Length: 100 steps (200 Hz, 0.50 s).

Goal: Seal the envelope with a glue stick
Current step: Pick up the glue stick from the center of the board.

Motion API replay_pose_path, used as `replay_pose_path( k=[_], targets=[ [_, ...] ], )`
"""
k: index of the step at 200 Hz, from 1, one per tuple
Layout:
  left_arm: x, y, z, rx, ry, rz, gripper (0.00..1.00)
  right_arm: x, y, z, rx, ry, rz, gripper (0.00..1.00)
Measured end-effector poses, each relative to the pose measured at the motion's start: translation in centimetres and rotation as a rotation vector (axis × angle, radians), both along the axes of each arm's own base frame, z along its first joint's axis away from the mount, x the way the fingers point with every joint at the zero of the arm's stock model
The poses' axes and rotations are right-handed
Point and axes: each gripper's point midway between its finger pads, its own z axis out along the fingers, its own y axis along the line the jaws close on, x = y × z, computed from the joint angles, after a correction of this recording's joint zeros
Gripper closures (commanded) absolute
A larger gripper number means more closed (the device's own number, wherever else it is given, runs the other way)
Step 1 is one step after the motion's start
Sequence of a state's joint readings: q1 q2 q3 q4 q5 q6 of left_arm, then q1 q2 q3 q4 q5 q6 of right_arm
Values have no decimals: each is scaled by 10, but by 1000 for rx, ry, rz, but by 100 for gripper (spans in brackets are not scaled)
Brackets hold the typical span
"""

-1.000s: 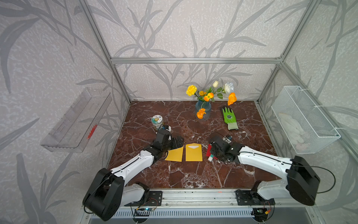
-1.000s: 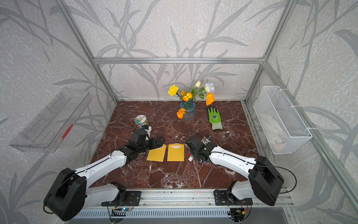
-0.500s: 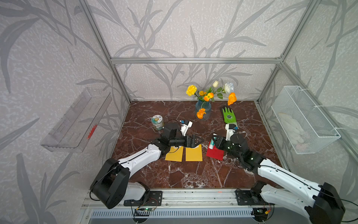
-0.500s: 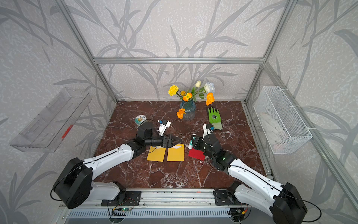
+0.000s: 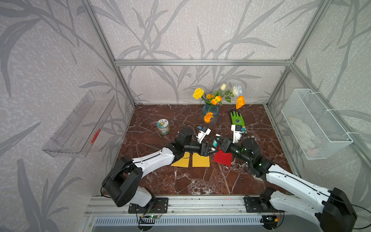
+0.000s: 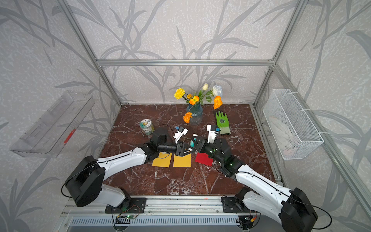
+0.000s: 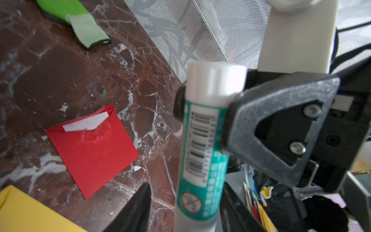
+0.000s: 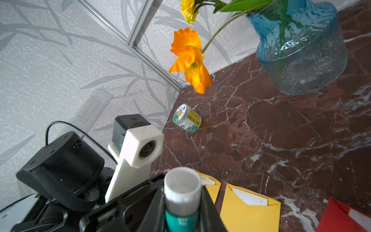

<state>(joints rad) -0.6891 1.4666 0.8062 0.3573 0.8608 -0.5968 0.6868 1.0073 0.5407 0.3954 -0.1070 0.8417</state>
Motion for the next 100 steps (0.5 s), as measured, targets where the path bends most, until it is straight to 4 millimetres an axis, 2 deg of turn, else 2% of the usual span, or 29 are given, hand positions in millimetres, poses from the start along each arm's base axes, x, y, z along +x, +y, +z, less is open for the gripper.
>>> replay_pose_path(
  k=[21,41,46,55,71,100],
  targets=[
    [0,-2,5,-12,-16,-6,80,0,0,-1,8,6,-3,98],
    [0,-3,6,-13,-33,-11,97,0,-1,-2,21,18,-7,58],
    [0,-3,6,-11,-37,-12,100,1,-2,-1,20,16,-10,52],
    [0,-2,5,-7,-40,-14,100,1,-2,-2,18,17,-11,45],
    [-1,-2,3,11,-51,-23,100,2,-4,-4,9,20,-9,41],
    [-3,0,1,57,-89,-51,100,6,-11,-11,-15,58,22,41]
  ],
)
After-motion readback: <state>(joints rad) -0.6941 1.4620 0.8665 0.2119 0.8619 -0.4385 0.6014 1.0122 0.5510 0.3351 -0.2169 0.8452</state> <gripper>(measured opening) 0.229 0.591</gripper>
